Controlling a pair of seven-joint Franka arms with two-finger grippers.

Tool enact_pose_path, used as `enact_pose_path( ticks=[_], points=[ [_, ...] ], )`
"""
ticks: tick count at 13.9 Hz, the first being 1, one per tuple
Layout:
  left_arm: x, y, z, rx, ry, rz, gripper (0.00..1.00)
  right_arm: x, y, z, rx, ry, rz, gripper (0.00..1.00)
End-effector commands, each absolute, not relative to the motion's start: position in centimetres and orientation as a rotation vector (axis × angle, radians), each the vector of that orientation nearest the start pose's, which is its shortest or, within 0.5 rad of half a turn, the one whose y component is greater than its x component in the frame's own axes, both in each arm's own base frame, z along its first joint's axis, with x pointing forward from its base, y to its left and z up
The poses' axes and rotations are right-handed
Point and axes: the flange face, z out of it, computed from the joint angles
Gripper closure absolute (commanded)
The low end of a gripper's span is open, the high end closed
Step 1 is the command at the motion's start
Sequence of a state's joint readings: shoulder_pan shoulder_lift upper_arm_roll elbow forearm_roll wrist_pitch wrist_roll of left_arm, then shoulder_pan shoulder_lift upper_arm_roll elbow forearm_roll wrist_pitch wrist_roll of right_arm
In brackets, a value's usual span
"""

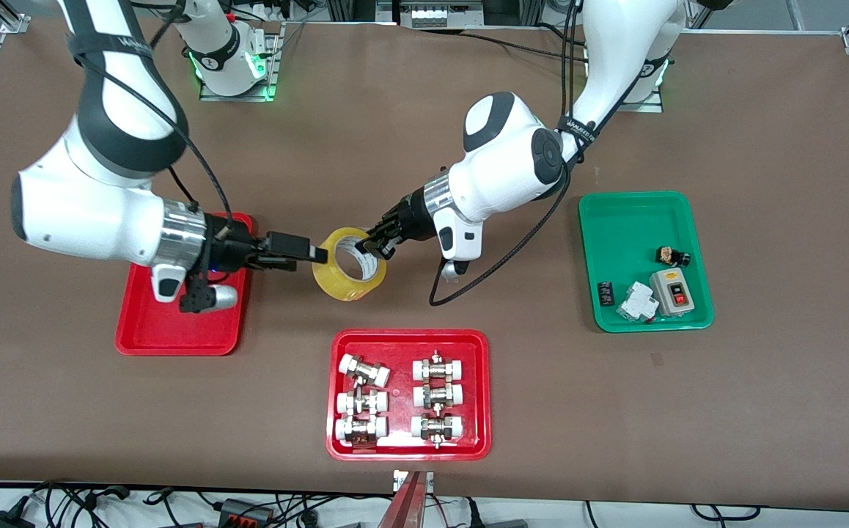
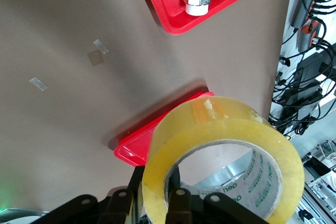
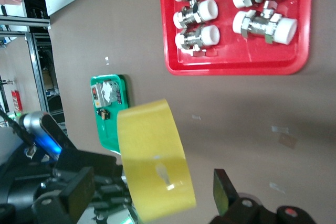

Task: Left arm passes tape to right arm into tray
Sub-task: 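Close the right gripper on the tape held by the left gripper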

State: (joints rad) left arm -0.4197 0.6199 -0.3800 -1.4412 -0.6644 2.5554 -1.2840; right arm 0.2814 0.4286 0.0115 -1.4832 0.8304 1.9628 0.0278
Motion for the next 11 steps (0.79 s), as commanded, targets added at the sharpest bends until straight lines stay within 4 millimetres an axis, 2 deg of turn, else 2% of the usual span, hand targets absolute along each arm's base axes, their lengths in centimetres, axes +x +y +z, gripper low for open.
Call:
enact_pose_path(
  ticks=[1,4,5,8,9,11],
  points=[
    [58.0,-48.6,41.2,1.967,1.213,-0.442,1.0,65.8,25.6,45.5,-2.345,0.051,0.068,0.0],
    [57.9,-48.7,41.1,1.963,1.217,-0.445,1.0,66.1,25.7,44.5,-2.35,0.028,0.048,0.0],
    [58.0,-48.7,40.8,1.955,1.226,-0.451,1.0,66.0,26.3,44.0,-2.353,0.009,0.047,0.0],
    [58.1,-48.6,40.7,1.952,1.232,-0.455,1.0,65.9,26.7,43.7,-2.36,-0.006,0.048,0.0],
    [58.1,-48.6,40.8,1.95,1.234,-0.453,0.99,65.8,27.0,43.7,-2.364,-0.023,0.048,0.12],
    [58.1,-48.6,40.7,1.951,1.236,-0.455,0.99,65.8,27.4,43.6,-2.367,-0.072,0.016,0.47]
  ],
)
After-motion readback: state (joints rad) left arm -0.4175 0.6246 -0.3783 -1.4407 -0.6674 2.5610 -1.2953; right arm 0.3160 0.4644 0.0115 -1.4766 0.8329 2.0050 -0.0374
